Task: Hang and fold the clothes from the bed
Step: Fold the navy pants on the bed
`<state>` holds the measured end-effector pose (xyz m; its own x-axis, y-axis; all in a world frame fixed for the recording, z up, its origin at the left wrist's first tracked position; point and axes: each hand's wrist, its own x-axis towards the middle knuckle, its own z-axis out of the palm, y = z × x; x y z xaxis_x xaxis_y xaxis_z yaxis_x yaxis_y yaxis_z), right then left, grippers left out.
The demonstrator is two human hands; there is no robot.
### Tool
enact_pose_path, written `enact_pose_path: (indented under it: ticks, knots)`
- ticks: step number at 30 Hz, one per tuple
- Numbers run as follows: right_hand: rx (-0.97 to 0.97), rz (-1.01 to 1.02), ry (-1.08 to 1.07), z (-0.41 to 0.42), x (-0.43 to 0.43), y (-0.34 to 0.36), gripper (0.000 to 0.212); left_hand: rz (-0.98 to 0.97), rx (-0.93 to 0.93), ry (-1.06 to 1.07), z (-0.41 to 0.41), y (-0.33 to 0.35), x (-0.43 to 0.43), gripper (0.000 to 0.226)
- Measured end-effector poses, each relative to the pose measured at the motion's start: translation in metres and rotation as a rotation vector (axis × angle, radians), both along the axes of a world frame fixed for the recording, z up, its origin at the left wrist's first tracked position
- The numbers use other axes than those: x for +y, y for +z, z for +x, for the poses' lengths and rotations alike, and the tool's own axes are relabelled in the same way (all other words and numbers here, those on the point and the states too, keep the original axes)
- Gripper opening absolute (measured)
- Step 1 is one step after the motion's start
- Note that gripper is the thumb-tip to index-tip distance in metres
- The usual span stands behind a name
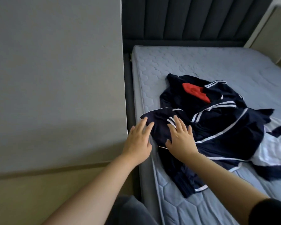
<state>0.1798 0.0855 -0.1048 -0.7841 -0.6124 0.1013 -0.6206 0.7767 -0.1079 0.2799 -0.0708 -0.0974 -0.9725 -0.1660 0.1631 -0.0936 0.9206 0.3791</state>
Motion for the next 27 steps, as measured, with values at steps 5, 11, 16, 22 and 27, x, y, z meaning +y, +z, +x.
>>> enact_pose_path:
  ticks: [5, 11, 16, 22, 27]
  knots:
    - [-0.598, 0.227, -0.305, -0.024, 0.075, -0.053, 0.112, 0.312, -0.247, 0.047, -0.010, -0.025, 0.055, 0.072]
    - [-0.706, 0.174, -0.315, -0.020, 0.108, -0.085, 0.085, 0.477, -0.428, 0.144, -0.011, -0.031, 0.072, 0.068]
    - [-0.648, 0.091, -0.321, -0.023, 0.113, -0.095, 0.043, 0.537, -0.526, 0.203, -0.009, -0.036, 0.073, 0.062]
    - [-0.761, 0.141, -0.223, -0.015, 0.119, -0.108, 0.099, 0.648, -0.657, 0.235, -0.017, -0.053, 0.092, 0.066]
    - [-0.606, 0.219, -0.176, -0.008, 0.134, -0.113, 0.038, 0.785, -0.692, 0.254, -0.019, -0.070, 0.117, 0.066]
